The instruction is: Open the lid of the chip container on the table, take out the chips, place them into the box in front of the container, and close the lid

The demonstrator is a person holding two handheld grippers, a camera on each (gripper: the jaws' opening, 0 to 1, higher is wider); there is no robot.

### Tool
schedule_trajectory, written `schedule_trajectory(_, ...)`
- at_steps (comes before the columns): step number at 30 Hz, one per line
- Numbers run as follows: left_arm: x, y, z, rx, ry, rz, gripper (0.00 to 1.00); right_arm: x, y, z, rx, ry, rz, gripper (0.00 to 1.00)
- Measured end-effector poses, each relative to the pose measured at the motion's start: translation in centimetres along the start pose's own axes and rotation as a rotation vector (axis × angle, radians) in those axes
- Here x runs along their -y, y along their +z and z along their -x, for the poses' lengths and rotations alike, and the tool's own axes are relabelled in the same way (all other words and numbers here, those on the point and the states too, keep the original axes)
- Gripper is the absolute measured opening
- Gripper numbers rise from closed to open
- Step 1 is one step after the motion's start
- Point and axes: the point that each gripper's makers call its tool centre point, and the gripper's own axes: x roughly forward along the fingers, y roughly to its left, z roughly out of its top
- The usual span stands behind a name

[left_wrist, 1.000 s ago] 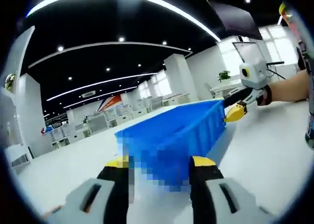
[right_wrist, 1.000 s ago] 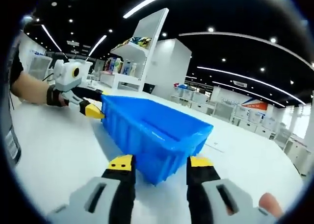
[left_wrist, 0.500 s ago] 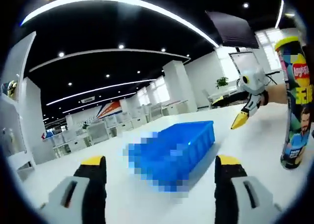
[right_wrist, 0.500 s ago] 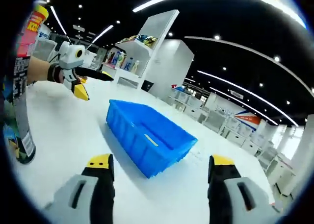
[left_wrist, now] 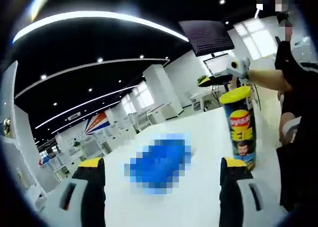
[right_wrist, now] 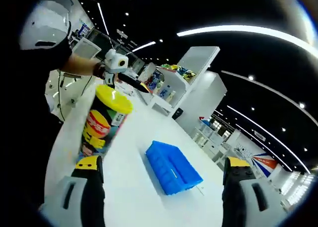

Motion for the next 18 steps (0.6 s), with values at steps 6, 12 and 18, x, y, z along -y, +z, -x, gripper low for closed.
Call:
schedule_trajectory(6,3.5,5.0,4.3,0.033,-0.089,-0.085,0.95,-1.9,4.3,4.5,0.027,0.033,0.026,0.97)
schedule_trajectory(12,5.2,6.0,5.7,0.009,-0.063,-0.148,0.95,-4.2,4.4,6.6,-0.066,0.046,0.088,0.97)
schedule_trajectory(18,7.3,3.2,5.3,-0.119,-0.119,-0.158,0.95,-4.6,4.1,6.8,-0.080,0.036,0.109,0.94)
